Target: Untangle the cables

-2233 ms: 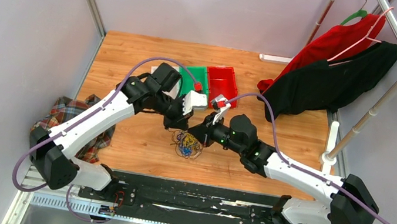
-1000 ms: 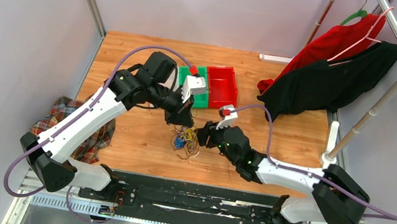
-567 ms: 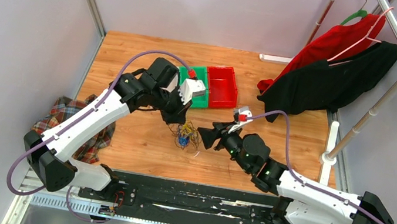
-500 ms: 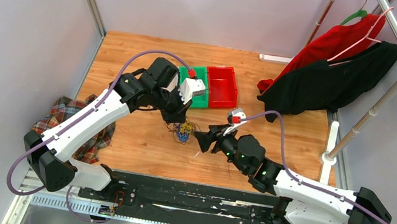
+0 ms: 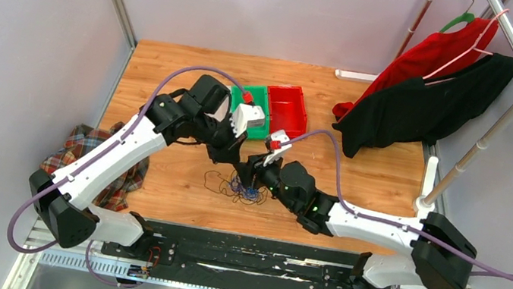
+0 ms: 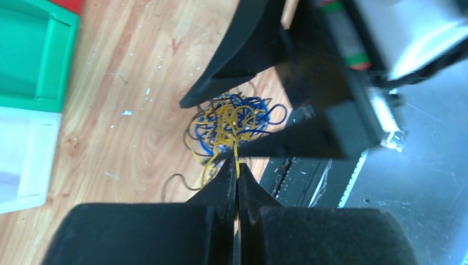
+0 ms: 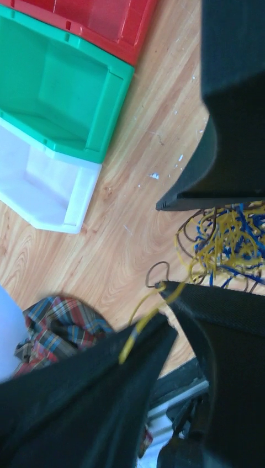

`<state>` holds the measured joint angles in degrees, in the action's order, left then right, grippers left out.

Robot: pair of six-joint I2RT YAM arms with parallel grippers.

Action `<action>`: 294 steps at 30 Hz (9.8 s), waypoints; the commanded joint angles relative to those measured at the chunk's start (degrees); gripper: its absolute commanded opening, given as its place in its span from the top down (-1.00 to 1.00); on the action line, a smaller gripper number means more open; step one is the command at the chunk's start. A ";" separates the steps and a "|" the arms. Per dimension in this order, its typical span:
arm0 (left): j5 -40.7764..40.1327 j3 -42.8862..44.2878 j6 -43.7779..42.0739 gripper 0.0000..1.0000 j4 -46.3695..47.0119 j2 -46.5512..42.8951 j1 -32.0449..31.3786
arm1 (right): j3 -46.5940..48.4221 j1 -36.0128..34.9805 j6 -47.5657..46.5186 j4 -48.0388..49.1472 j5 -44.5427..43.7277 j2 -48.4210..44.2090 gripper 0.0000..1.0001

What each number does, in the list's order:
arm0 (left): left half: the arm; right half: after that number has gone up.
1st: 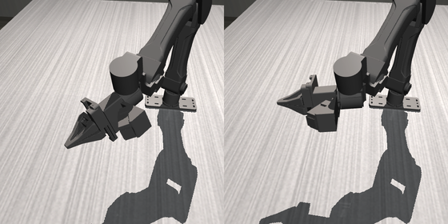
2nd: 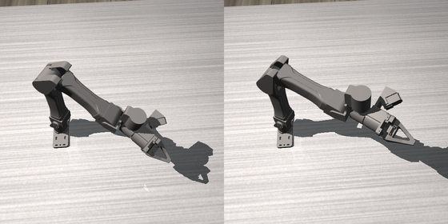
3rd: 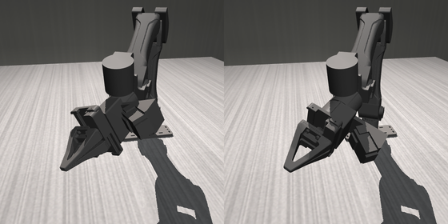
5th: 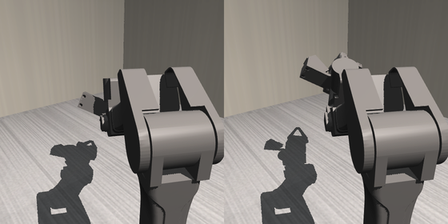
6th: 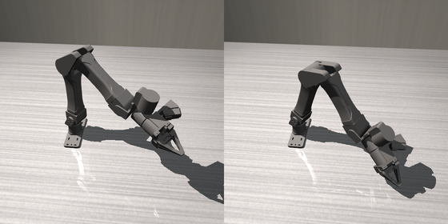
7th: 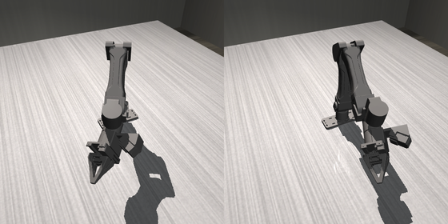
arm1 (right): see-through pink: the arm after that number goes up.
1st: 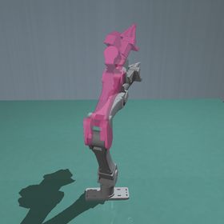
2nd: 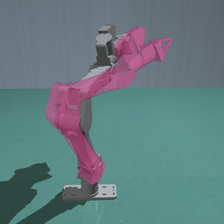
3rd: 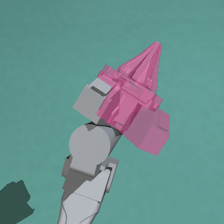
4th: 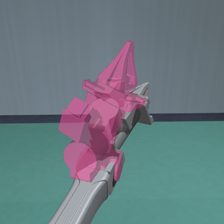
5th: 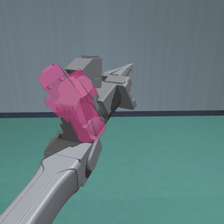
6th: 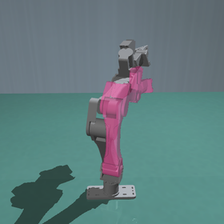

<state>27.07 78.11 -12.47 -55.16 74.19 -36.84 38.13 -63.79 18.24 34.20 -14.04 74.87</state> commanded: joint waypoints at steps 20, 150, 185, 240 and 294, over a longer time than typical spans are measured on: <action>-0.37 21.98 -8.32 0.99 -12.86 -5.37 -0.25 | -12.92 0.74 6.34 7.29 -5.69 11.63 0.64; 0.08 -4.17 -36.87 0.99 -0.17 -0.74 4.68 | -2.15 5.45 -4.26 -11.61 2.04 -12.75 0.07; 1.05 -13.50 -57.37 -0.42 26.63 26.65 5.54 | -12.51 3.31 3.98 -2.90 -1.99 3.82 0.43; 0.58 11.00 -29.80 0.99 -6.10 -8.19 5.82 | 12.43 4.46 -11.57 1.23 10.36 6.44 -0.20; -3.92 5.43 -52.90 0.99 0.48 -26.25 5.81 | 12.53 6.87 -14.27 -25.57 19.98 -16.46 -0.39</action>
<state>23.88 88.33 -57.98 -56.53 50.61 -30.87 46.46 -57.78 10.28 19.11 -1.37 61.71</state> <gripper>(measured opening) 0.011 0.690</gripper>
